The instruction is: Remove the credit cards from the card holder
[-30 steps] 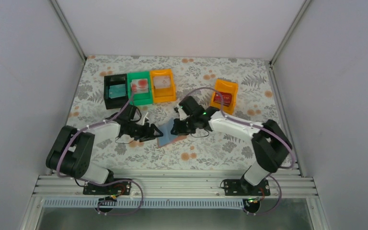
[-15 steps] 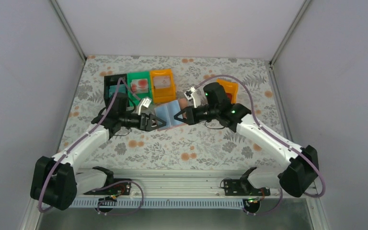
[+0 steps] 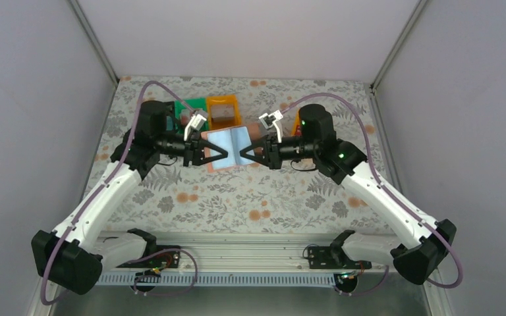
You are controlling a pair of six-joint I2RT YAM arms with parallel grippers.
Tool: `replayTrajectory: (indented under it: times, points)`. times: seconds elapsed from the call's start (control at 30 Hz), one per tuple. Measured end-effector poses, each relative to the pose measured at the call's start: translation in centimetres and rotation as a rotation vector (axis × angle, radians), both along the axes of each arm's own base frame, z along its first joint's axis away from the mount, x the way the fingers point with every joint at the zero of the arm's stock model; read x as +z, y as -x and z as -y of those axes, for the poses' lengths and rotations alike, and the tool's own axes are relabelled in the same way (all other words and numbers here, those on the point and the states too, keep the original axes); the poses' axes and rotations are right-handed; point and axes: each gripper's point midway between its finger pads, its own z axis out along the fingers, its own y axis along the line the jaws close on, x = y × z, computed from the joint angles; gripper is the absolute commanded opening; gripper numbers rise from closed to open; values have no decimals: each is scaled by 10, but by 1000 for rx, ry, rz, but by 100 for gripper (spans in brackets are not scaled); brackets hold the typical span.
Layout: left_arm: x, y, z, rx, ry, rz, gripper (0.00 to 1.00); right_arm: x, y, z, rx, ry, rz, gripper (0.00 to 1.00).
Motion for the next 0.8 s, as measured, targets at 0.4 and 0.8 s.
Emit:
replayTrajectory:
  times: [0.4,0.8]
  points:
    - [20,20,-4,-51,29,85,2,42,-1,5,-31,-56,113,39]
    - [83,41,-16,-76,14,635,2,101,43,34,49,-148,314,61]
